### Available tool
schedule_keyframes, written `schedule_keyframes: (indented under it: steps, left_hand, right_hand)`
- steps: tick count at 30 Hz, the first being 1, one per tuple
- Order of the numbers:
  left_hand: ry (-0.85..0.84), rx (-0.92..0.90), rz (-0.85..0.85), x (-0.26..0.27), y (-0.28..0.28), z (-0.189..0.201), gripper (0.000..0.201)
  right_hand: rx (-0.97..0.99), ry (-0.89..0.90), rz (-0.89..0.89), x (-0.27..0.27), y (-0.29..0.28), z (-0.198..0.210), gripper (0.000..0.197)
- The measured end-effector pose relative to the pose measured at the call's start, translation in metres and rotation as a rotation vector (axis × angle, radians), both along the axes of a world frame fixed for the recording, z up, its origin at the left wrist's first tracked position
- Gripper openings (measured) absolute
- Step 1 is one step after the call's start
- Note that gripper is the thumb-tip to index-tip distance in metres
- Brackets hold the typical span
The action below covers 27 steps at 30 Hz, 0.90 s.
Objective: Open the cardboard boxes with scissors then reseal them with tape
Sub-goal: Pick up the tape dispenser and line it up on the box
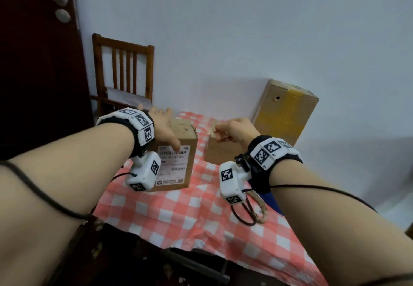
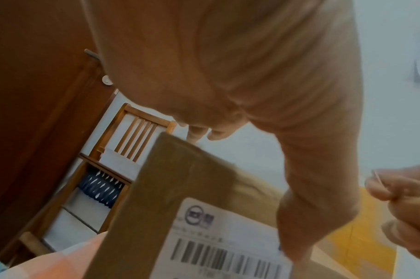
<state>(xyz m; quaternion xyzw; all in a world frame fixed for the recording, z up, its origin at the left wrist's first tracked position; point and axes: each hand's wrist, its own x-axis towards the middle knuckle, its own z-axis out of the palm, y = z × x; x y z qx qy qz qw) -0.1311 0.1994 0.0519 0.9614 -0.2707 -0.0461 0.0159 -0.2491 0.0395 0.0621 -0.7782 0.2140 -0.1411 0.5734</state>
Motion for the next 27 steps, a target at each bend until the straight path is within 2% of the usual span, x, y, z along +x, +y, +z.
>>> schedule_keyframes:
  steps: [2,5,9,14,20,27]
  left_hand:
    - [0.044,-0.047,0.004,0.003,0.001,-0.001,0.116]
    - [0.083,-0.132,-0.025,0.003,0.001,-0.001,0.097]
    - [0.058,-0.100,-0.055,0.006,0.001,-0.003,0.090]
    - [0.068,-0.152,-0.035,0.008,0.000,-0.008,0.099]
    - [0.095,-0.240,-0.034,0.006,0.002,-0.009,0.113]
    - [0.112,-0.307,-0.049,0.004,0.004,-0.009,0.116]
  right_hand:
    - [0.048,0.000,-0.006,0.010,0.004,0.000,0.020]
    - [0.097,0.021,-0.024,0.024,0.009,-0.003,0.014]
    - [0.102,0.063,-0.054,0.038,0.016,-0.009,0.003]
    - [0.087,0.078,-0.087,0.053,0.020,-0.010,0.014]
    - [-0.043,0.130,-0.104,0.067,0.022,-0.008,0.027]
    - [-0.107,0.155,-0.086,0.079,0.031,-0.003,0.008]
